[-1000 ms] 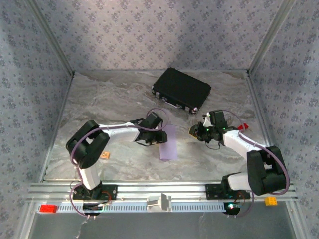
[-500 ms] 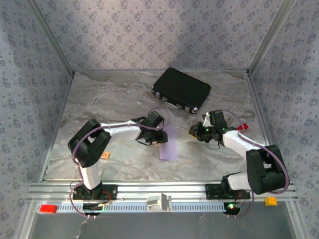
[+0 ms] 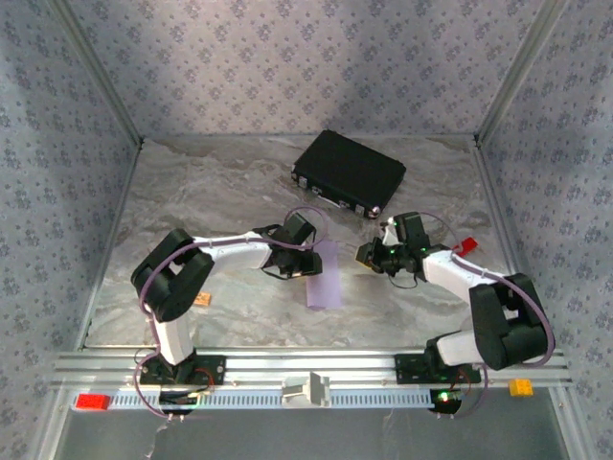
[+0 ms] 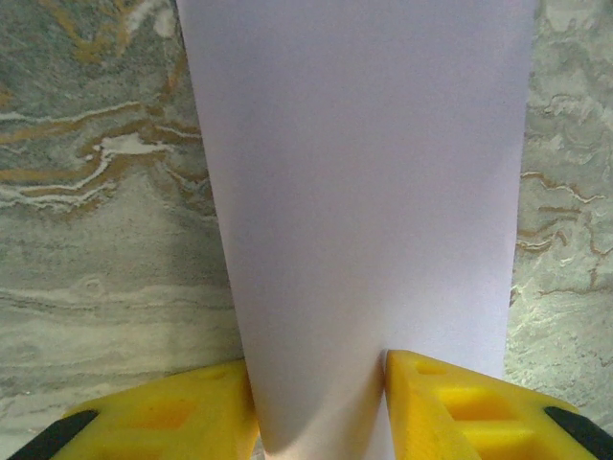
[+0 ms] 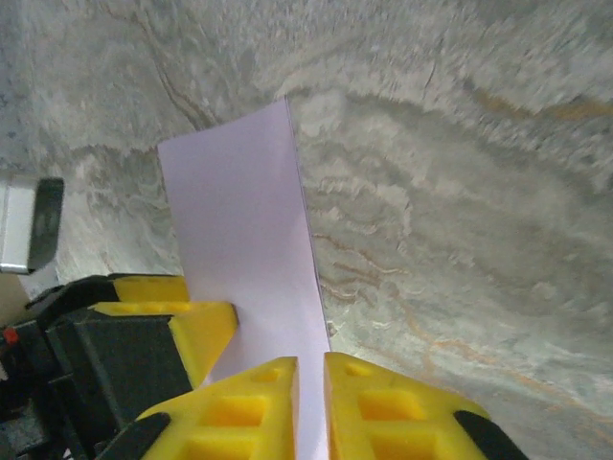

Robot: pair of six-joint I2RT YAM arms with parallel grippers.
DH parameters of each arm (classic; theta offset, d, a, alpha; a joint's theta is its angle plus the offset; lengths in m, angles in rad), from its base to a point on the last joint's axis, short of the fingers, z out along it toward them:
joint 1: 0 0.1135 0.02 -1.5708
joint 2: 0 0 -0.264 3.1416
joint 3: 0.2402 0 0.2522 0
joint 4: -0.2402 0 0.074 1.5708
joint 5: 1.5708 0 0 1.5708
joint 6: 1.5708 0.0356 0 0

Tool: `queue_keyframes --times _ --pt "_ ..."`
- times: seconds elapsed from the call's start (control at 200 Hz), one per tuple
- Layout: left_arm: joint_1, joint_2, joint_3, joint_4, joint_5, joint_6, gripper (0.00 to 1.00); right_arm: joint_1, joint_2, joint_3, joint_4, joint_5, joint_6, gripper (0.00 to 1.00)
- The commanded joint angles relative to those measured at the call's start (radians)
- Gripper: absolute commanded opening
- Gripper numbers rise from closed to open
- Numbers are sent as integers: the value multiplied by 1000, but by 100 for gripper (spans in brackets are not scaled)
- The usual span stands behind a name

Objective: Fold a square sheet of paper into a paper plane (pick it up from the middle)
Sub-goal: Hold the square sheet of paper at the center of the table.

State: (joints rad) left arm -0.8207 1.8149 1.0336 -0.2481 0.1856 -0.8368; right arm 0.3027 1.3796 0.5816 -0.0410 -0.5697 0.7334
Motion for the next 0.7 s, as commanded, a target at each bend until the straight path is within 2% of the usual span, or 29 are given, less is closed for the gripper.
queue_keyframes --times 0.0,0.265,0.695 --pt "-1 83 -29 -26 -77 23 41 49 40 49 -7 -5 -24 11" --pt "-1 87 -27 -25 -73 25 41 169 148 94 46 52 3 2" --pt "-6 92 -33 -16 -73 20 41 222 248 147 59 33 9 1"
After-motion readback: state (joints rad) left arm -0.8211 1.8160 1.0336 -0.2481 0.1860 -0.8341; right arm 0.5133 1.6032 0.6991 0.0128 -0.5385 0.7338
